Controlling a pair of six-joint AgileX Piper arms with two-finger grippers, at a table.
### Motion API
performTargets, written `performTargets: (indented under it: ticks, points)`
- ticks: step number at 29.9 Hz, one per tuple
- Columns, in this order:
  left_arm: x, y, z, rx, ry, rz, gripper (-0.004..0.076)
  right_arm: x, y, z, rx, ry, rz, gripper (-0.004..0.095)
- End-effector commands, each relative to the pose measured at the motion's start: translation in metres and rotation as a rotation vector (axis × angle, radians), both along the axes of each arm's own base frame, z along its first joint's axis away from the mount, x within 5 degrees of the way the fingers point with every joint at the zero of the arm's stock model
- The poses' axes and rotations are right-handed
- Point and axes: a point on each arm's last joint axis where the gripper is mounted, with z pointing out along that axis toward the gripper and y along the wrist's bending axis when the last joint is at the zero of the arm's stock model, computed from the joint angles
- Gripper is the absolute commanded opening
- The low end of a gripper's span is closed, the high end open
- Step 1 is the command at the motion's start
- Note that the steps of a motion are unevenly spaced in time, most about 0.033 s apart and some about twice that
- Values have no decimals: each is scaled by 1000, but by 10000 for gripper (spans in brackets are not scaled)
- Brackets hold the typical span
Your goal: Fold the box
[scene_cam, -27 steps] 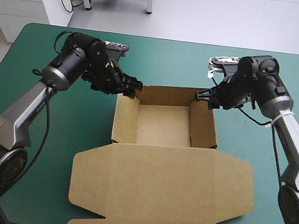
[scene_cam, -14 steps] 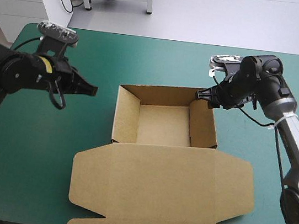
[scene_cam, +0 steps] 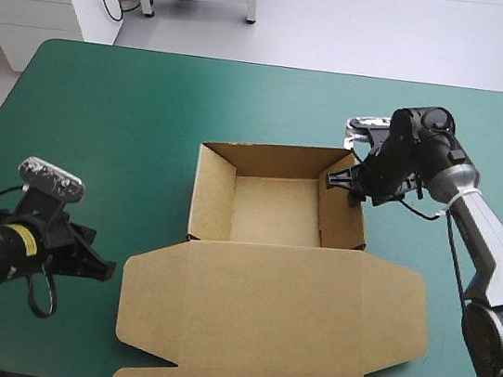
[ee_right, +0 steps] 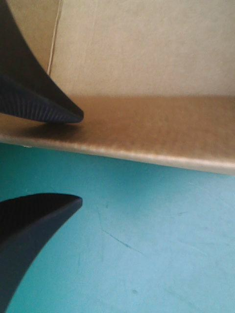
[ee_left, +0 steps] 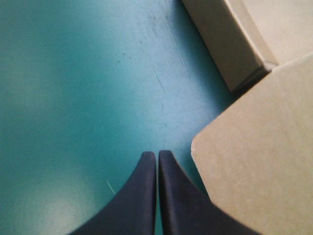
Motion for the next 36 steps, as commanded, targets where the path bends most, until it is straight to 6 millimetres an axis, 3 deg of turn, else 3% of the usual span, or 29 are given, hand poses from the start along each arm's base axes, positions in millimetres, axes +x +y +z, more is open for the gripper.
performTargets:
  ticks: [1, 8, 12, 21, 27, 36]
  points:
    - [-13, 6, -16, -35, -109, -15, -8, -7, -4, 12, 9, -48, 7, 416]
    - [-42, 18, -62, -21, -130, -45, -8, -3, 4, 12, 95, -96, -2, 367]
    - [-51, 22, -76, -27, -144, -46, -8, 2, 5, 0, 85, -56, -1, 332]
    - [-57, 25, -73, -47, -191, -45, -8, 8, 8, -25, 55, 50, 4, 203]
    - [-57, 25, -73, -47, -191, -45, -8, 10, 7, -28, 45, 52, 7, -23]
    - [-57, 25, -73, -57, -187, -34, -8, 17, 1, -15, 74, -48, -30, -19]
